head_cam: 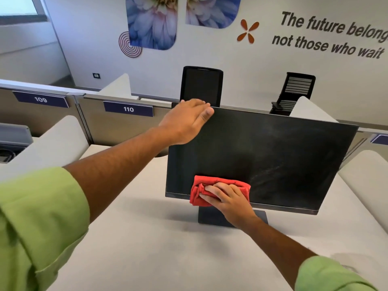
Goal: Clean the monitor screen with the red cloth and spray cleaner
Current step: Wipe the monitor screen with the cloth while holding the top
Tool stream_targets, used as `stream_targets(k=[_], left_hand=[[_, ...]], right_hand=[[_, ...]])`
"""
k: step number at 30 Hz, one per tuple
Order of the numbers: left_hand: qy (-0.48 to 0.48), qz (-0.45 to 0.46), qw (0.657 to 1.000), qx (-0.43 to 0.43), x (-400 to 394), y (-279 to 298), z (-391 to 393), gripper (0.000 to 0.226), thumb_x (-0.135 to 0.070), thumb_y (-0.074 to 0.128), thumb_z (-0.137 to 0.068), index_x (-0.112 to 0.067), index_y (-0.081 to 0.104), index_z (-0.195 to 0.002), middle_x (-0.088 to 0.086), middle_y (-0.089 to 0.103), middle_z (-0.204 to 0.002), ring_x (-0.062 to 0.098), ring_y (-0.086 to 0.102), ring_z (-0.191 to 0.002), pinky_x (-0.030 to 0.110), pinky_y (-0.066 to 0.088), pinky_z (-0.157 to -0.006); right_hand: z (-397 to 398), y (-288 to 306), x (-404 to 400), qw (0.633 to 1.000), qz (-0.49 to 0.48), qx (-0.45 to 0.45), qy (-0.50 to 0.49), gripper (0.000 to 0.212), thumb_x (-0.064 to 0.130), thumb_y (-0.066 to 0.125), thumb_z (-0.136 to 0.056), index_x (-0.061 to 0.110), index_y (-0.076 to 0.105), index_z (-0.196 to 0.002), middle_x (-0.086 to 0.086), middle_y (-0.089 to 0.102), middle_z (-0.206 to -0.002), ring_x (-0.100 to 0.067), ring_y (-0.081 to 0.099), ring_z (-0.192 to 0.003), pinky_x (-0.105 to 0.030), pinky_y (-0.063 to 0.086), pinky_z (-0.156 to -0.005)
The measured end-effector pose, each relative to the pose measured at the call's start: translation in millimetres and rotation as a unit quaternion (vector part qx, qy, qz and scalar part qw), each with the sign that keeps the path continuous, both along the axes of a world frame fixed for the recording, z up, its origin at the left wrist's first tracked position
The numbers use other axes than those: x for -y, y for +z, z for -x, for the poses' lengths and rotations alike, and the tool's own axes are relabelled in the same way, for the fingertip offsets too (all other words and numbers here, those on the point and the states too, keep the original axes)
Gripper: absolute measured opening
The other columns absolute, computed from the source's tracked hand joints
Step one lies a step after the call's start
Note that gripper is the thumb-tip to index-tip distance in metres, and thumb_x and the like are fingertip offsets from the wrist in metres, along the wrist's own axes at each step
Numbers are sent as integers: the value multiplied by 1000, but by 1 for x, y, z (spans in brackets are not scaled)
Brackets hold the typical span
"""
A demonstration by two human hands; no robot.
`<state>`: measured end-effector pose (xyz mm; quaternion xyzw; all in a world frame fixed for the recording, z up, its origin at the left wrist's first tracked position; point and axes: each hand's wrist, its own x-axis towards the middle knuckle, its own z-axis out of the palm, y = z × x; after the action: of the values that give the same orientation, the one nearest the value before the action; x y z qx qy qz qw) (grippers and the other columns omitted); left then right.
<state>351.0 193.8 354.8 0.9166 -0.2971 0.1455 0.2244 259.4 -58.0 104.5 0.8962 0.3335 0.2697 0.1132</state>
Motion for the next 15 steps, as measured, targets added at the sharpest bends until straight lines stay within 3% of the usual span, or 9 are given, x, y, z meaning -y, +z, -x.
stream_targets(k=[3,5,8,11,13,15], left_hand=[[30,-19,999,6,15,-1,2,79,-68,10,-96,-21,36,-154,4,42,-149,21,35,-140,41,36,-113],[49,-39,998,11,17,-4,3,81,-71,10,-95,-22,32,-156,4,39,-149,23,31,-141,43,36,-112],[65,-60,996,28,18,-9,3,86,-76,11,-92,-22,33,-155,3,37,-149,24,28,-143,44,37,-110],[83,-68,994,38,22,-10,1,88,-80,11,-90,-24,36,-154,2,38,-149,25,29,-142,45,38,-110],[91,-72,992,41,25,-10,1,89,-82,11,-89,-26,37,-153,2,38,-150,26,30,-142,46,38,-110],[93,-71,992,44,25,-11,1,89,-82,11,-88,-26,37,-152,2,37,-150,27,30,-142,47,38,-110]], right_hand=[[-14,39,7,997,-39,60,-26,67,16,53,-101,37,36,-161,5,49,-152,-26,46,-135,-45,47,-100],[-27,75,13,991,-73,99,-43,63,12,47,-100,37,43,-158,3,52,-149,-27,48,-133,-46,48,-98],[-55,138,34,979,-122,150,-69,63,7,59,-96,35,52,-153,1,49,-148,-31,50,-132,-48,47,-102],[-78,188,56,960,-183,174,-123,60,17,65,-100,34,48,-156,0,42,-152,-33,45,-135,-50,42,-108],[-80,193,60,959,-183,164,-141,63,20,64,-102,35,42,-159,-1,39,-155,-34,40,-139,-51,40,-110],[-74,179,55,957,-194,171,-134,59,14,62,-102,34,48,-156,-2,46,-155,-33,42,-140,-50,39,-111]])
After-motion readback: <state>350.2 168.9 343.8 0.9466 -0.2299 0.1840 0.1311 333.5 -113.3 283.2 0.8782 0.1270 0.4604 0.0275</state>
